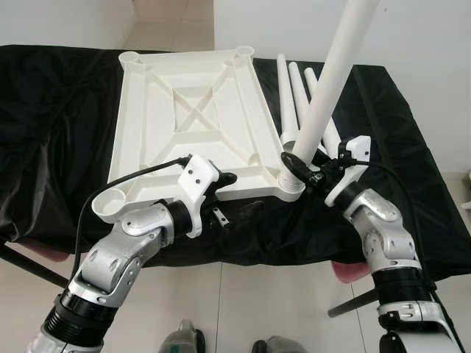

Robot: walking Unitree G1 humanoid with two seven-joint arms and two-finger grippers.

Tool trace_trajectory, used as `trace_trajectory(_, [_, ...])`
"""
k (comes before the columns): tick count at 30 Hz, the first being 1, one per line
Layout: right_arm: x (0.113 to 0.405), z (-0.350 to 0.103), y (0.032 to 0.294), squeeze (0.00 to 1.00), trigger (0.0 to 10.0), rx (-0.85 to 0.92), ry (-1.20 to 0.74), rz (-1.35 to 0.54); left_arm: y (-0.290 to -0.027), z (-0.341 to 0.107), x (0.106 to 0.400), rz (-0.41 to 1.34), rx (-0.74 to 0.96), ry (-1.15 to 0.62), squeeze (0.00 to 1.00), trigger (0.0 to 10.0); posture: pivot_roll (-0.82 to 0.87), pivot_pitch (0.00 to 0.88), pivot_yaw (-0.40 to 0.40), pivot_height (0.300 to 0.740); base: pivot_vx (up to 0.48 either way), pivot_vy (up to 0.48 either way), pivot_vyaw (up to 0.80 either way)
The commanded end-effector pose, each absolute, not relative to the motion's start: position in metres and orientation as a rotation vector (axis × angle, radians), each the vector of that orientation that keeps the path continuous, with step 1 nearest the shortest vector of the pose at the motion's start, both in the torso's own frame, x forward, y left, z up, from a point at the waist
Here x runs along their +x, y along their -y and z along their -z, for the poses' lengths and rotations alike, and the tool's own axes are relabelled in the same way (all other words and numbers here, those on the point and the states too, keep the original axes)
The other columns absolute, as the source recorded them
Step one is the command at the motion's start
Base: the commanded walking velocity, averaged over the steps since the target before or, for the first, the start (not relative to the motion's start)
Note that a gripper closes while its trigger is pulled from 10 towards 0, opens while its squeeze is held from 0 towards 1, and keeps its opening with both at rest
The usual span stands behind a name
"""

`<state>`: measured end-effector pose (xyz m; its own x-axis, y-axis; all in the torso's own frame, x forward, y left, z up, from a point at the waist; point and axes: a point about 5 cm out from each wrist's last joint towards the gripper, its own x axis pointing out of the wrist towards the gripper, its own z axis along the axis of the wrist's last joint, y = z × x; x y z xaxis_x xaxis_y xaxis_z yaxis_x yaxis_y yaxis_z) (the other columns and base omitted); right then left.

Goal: Building children table

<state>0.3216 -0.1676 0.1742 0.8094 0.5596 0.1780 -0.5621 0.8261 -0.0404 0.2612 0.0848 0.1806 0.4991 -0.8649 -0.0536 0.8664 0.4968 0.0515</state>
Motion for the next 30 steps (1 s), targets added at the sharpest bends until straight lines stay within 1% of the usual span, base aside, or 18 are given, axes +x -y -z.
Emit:
trace_trajectory(1, [0.322,-0.172,0.17,0.0,10.0,0.034,0.176,-0.535,-0.083,-0.179,0.258,1.087,0.083,-0.024,0.0,10.0,-0.01,0.063,0.002,0.74,0.0,0.0,0.0])
trace_trajectory(7, [0.321,-0.167,0.165,0.0,10.0,0.097,0.173,-0.396,-0.083,-0.178,0.256,1.092,0.081,-0.029,0.0,10.0,-0.01,0.066,0.004,0.74,0.0,0.0,0.0])
trace_trajectory(14, [0.319,-0.167,0.162,0.0,10.0,0.113,0.176,-0.329,-0.083,-0.177,0.255,1.094,0.08,-0.031,0.0,10.0,-0.01,0.07,0.003,0.74,0.0,0.0,0.0])
trace_trajectory(17, [0.318,-0.165,0.158,0.0,10.0,0.14,0.165,-0.214,-0.082,-0.177,0.254,1.096,0.076,-0.03,0.0,10.0,-0.01,0.071,0.001,0.74,0.0,0.0,0.0])
trace_trajectory(18, [0.318,-0.165,0.158,0.0,10.0,0.14,0.165,-0.214,-0.082,-0.177,0.254,1.096,0.076,-0.03,0.0,10.0,-0.01,0.071,0.001,0.74,0.0,0.0,0.0])
trace_trajectory(22, [0.316,-0.163,0.153,0.0,10.0,0.16,0.15,-0.103,-0.081,-0.177,0.253,1.097,0.075,-0.029,0.0,10.0,-0.01,0.073,-0.002,0.74,0.0,0.0,0.0])
trace_trajectory(23, [0.316,-0.162,0.151,0.0,10.0,0.172,0.145,-0.048,-0.081,-0.177,0.253,1.096,0.074,-0.029,0.0,10.0,-0.01,0.074,-0.006,0.74,0.0,0.0,0.0])
trace_trajectory(24, [0.316,-0.162,0.151,0.0,10.0,0.172,0.145,-0.048,-0.081,-0.177,0.253,1.096,0.074,-0.029,0.0,10.0,-0.01,0.074,-0.006,0.74,0.0,0.0,0.0])
trace_trajectory(26, [0.314,-0.162,0.147,0.0,10.0,0.182,0.144,0.053,-0.081,-0.177,0.253,1.096,0.071,-0.028,0.0,10.0,-0.01,0.074,-0.006,0.74,0.0,0.0,0.0])
trace_trajectory(27, [0.314,-0.162,0.147,0.0,10.0,0.182,0.144,0.053,-0.081,-0.177,0.253,1.096,0.071,-0.028,0.0,10.0,-0.01,0.074,-0.006,0.74,0.0,0.0,0.0])
trace_trajectory(28, [0.314,-0.162,0.145,0.0,10.0,0.189,0.137,0.103,-0.08,-0.176,0.253,1.096,0.069,-0.028,0.0,10.0,-0.01,0.075,-0.006,0.74,0.0,0.0,0.0])
trace_trajectory(30, [0.313,-0.161,0.138,0.0,10.0,0.205,0.121,0.14,-0.08,-0.176,0.253,1.099,0.066,-0.029,0.0,10.0,-0.01,0.079,-0.006,0.74,0.0,0.0,0.0])
